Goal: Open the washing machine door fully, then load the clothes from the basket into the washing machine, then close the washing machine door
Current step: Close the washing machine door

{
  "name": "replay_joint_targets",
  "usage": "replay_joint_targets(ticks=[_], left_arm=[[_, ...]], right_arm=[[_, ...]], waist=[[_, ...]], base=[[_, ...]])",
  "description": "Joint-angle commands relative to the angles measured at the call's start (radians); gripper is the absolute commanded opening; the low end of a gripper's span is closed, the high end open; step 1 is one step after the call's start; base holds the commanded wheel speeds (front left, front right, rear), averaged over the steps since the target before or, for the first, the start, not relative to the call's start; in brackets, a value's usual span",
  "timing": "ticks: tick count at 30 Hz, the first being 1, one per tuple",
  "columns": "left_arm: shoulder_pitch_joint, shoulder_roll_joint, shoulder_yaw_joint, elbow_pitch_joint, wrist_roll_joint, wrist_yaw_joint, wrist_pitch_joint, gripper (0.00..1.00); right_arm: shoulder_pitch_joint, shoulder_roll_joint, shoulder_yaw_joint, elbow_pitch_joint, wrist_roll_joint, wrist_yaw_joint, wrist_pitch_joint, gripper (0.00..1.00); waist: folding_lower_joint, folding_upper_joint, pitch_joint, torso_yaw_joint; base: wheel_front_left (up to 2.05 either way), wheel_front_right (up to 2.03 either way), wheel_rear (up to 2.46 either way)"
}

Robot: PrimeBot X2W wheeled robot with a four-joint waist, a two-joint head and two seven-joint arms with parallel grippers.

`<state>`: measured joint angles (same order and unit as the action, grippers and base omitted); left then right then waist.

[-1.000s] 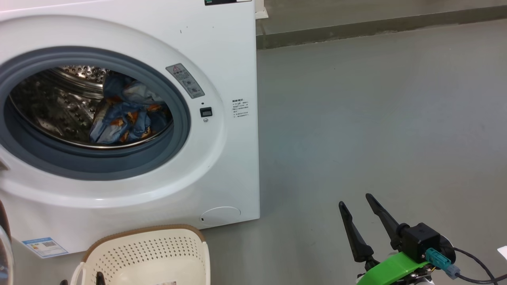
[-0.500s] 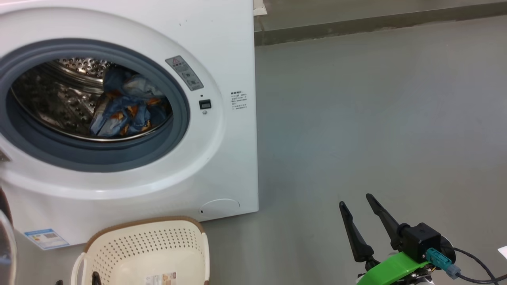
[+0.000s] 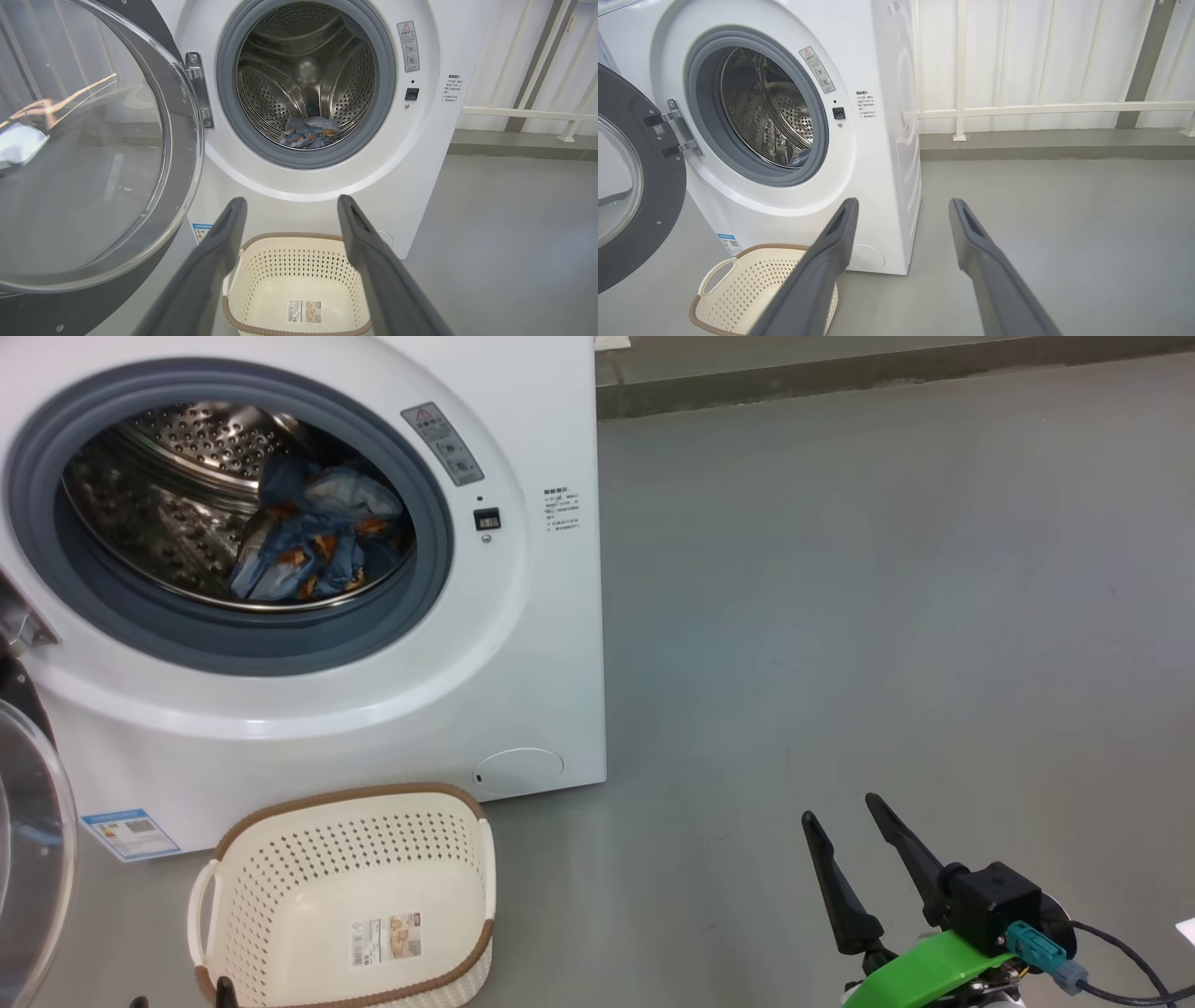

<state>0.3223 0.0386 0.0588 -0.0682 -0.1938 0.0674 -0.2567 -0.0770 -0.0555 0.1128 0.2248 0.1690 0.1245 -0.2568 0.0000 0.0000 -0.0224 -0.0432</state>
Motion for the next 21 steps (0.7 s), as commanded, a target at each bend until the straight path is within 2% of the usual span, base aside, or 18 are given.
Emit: replay_joint_targets(ticks=[1,11,21], left_arm=[[-0.037,0.012,0.032,-0.029,0.007,0.010,-0.005,1.00],[-0.034,0.012,0.027,-0.034,0.005,0.022,-0.005,1.00],[-0.027,0.012,0.016,-0.029,0.021,0.013,-0.005,1.00]], right_arm=[[-0.001,0.005,0.018,-0.022,0.003,0.006,-0.005,1.00],[0.002,0.005,0.016,-0.025,-0.001,0.006,-0.005,1.00],[0.006,0.005,0.017,-0.030,-0.002,0.006,-0.005,1.00]], waist=[[0.0000,0.0000,0.000,0.001],[0.0000,0.0000,-0.005,0.009],[0.0000,0.0000,-0.007,0.022]], base=[[-0.43,0.43,0.00],[-0.05,0.05,0.00],[0.00,0.00,0.00]])
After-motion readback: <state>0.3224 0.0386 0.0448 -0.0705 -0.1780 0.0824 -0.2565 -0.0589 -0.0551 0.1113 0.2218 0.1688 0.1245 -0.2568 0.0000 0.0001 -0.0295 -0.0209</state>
